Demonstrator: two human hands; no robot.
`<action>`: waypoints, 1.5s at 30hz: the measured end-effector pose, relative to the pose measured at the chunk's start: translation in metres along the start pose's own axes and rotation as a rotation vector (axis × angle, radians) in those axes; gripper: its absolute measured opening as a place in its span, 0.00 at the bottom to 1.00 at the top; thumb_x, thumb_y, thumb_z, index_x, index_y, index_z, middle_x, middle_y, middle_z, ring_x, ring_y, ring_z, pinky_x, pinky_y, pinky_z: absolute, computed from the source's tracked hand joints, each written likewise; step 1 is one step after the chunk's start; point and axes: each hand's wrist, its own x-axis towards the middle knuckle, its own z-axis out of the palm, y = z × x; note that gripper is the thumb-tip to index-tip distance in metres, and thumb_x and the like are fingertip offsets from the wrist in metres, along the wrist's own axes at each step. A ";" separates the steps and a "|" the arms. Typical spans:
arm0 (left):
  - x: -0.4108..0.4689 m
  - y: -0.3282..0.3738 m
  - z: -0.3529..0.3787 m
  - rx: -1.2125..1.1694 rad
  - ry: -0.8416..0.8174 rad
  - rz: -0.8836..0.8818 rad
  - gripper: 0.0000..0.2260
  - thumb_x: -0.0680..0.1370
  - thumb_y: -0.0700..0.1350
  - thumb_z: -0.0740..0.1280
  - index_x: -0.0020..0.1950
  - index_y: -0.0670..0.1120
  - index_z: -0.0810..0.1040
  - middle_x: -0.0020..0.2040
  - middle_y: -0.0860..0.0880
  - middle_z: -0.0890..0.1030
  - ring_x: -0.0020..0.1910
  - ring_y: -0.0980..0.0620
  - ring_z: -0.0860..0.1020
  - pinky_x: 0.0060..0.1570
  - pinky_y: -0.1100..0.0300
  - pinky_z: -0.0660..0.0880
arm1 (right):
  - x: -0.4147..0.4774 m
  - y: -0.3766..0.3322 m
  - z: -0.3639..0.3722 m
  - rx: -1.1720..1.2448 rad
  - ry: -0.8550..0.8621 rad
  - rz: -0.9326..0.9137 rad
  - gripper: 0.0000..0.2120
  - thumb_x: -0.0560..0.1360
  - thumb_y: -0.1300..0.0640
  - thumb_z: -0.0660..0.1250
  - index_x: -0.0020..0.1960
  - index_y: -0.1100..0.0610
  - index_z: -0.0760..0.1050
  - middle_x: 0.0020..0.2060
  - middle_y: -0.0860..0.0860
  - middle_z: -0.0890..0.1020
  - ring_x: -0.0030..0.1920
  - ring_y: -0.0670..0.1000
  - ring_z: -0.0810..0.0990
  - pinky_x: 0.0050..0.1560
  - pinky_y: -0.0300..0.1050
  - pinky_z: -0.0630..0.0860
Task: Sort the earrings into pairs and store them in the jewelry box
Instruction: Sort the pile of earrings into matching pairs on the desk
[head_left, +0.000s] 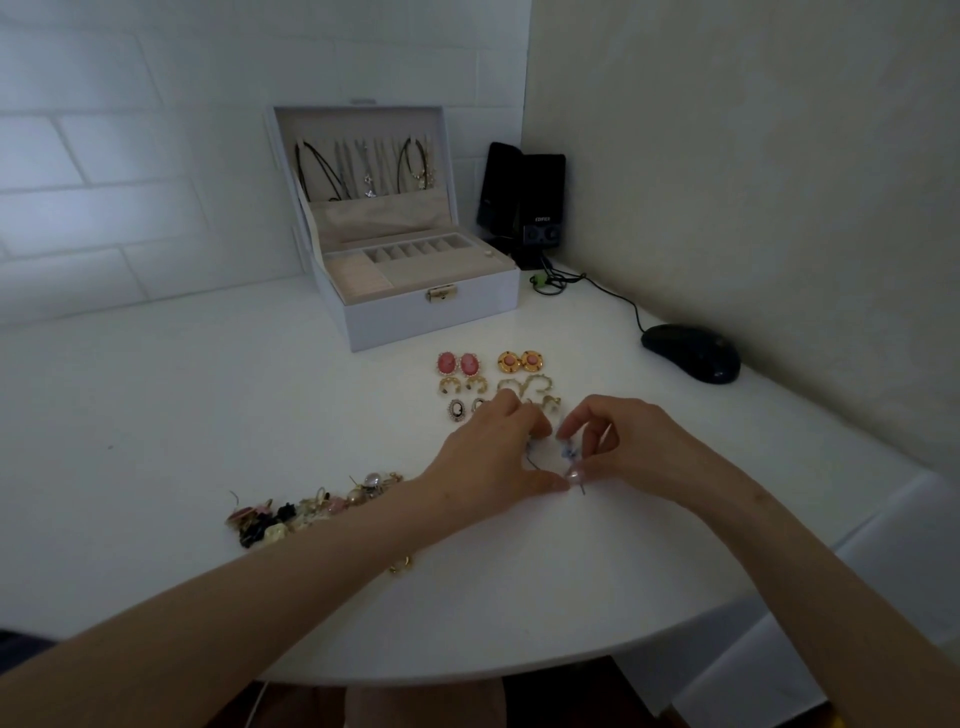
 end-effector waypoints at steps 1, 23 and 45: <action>-0.001 0.001 0.000 -0.007 0.006 -0.003 0.25 0.71 0.56 0.70 0.64 0.50 0.69 0.58 0.51 0.68 0.49 0.56 0.67 0.48 0.61 0.69 | 0.000 0.000 0.000 0.003 0.007 0.000 0.15 0.64 0.58 0.77 0.45 0.47 0.77 0.36 0.47 0.78 0.33 0.41 0.74 0.35 0.31 0.70; -0.010 0.006 0.003 -0.102 -0.004 0.046 0.14 0.73 0.42 0.69 0.58 0.44 0.74 0.56 0.48 0.70 0.54 0.51 0.73 0.55 0.58 0.73 | -0.001 0.002 0.001 0.065 0.051 -0.001 0.12 0.66 0.61 0.75 0.46 0.50 0.77 0.34 0.47 0.79 0.27 0.39 0.76 0.34 0.34 0.74; -0.052 0.020 0.014 0.308 0.105 0.187 0.22 0.75 0.52 0.51 0.59 0.42 0.75 0.54 0.44 0.73 0.51 0.46 0.72 0.46 0.55 0.72 | 0.002 0.000 0.004 0.016 0.217 -0.130 0.07 0.73 0.59 0.69 0.43 0.47 0.79 0.34 0.46 0.78 0.28 0.39 0.75 0.31 0.26 0.69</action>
